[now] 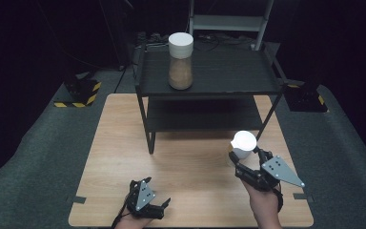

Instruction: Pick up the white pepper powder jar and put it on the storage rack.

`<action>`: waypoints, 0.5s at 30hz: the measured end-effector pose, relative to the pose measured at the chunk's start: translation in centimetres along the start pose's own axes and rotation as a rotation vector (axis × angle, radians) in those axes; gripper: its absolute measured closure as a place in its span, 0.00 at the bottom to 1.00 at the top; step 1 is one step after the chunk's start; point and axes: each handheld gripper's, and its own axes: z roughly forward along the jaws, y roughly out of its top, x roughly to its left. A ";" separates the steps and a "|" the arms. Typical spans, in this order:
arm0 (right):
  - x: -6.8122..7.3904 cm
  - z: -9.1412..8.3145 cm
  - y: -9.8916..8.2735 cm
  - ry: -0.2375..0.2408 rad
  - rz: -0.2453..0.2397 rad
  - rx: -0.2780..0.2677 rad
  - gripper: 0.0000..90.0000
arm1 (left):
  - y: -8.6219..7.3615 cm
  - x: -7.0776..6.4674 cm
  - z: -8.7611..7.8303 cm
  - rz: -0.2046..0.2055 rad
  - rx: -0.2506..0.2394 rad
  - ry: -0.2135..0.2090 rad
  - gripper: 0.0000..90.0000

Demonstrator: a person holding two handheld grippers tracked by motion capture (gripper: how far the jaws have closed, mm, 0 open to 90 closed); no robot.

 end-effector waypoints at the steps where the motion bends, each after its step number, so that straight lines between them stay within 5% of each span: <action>1: 0.1 -0.1 0.5 0.002 -0.004 -0.009 0.33 | 0.0 0.0 0.0 0.000 0.000 0.000 0.01; 15: 0.2 -0.6 3.8 0.013 -0.024 -0.039 0.33 | 0.0 0.0 0.0 0.000 -0.001 -0.002 0.01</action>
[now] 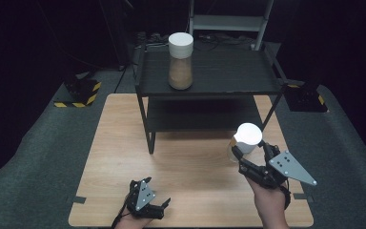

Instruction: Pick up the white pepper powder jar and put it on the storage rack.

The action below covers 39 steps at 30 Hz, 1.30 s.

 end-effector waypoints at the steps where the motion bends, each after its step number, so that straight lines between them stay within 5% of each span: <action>1: 0.0 0.0 0.4 -0.001 -0.001 -0.003 0.33 | 0.0 0.0 0.0 0.000 0.000 0.000 0.01; 39: -1.5 3.8 8.3 -0.054 -0.010 -0.065 0.33 | -0.1 0.2 0.0 0.000 -0.006 -0.013 0.01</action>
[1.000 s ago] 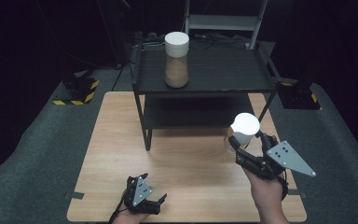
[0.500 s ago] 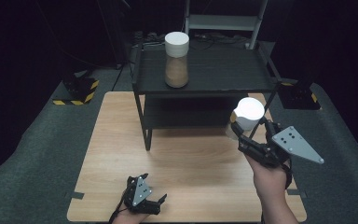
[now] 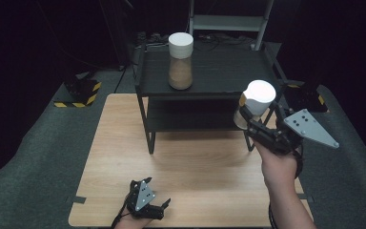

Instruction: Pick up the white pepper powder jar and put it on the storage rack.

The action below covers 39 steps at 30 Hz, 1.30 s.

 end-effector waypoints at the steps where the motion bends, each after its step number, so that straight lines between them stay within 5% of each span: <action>1: -0.1 0.1 0.1 -0.002 -0.002 0.000 0.33 | 0.0 0.0 0.0 0.000 0.000 0.000 0.01; 39: -1.6 8.5 3.6 -0.067 -0.004 0.017 0.33 | -0.2 0.4 -0.1 -0.009 -0.013 -0.016 0.01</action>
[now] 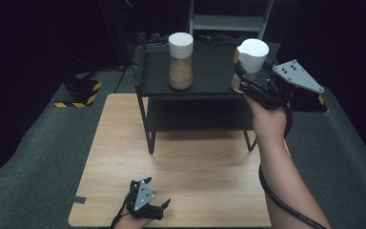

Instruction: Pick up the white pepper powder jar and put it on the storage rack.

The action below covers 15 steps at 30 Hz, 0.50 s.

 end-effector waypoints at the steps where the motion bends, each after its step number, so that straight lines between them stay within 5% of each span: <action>1: -0.1 0.2 0.0 0.002 0.002 0.003 0.33 | 0.0 0.0 0.0 0.000 -0.001 0.000 0.01; 15: 0.1 2.9 0.0 -0.004 0.018 0.039 0.33 | -0.2 0.1 -0.1 -0.008 -0.008 -0.004 0.01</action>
